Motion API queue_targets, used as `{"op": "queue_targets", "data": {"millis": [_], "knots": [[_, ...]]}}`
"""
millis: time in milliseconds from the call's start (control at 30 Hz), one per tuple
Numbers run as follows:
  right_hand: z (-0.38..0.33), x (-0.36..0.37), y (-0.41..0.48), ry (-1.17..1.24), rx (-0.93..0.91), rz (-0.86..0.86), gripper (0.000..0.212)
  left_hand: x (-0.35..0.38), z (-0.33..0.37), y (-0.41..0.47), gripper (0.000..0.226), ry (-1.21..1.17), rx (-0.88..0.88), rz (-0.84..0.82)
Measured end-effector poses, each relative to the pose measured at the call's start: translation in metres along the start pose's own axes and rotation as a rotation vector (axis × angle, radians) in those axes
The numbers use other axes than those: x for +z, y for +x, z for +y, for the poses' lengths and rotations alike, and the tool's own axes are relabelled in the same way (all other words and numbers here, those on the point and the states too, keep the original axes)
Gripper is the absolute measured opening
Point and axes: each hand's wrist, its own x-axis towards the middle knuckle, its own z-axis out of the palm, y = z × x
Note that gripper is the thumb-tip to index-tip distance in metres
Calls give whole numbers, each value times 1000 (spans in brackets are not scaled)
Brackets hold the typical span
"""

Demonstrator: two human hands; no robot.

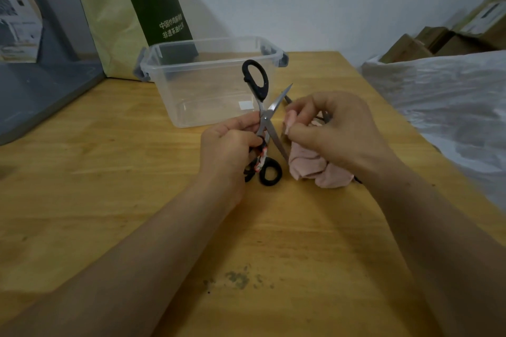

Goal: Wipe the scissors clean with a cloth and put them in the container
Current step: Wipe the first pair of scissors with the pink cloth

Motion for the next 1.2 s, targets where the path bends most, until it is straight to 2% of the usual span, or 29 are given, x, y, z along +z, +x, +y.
{"op": "queue_targets", "data": {"millis": [67, 267, 367, 467, 733, 900, 1033, 1100, 1200], "knots": [[0, 4, -1, 108, 9, -3, 18, 1, 0, -1, 41, -10, -1, -17], [12, 15, 3, -118, -127, 132, 6, 2, -1, -4, 40, -40, 3, -65], [11, 22, 4, -216, -207, 185, 14, 5, -2, -6, 41, -24, 14, -88], [8, 23, 5, -265, -138, 219, 14, 6, -3, -7, 42, -4, 13, -75], [13, 23, 2, -144, -94, 124, 10, 4, -1, -8, 44, -3, 17, -83], [13, 24, 4, -345, -202, 130, 12, 6, -2, -9, 41, 13, 6, -71], [7, 33, 2, -550, -360, 47, 16, 1, -1, -6, 40, 10, 0, -73], [8, 32, 1, -556, -400, 9, 15, 1, 0, -7, 40, -3, 1, -81], [8, 25, 2, -523, -345, 82, 13, 4, 0, -8, 48, 6, 8, -81]]}}
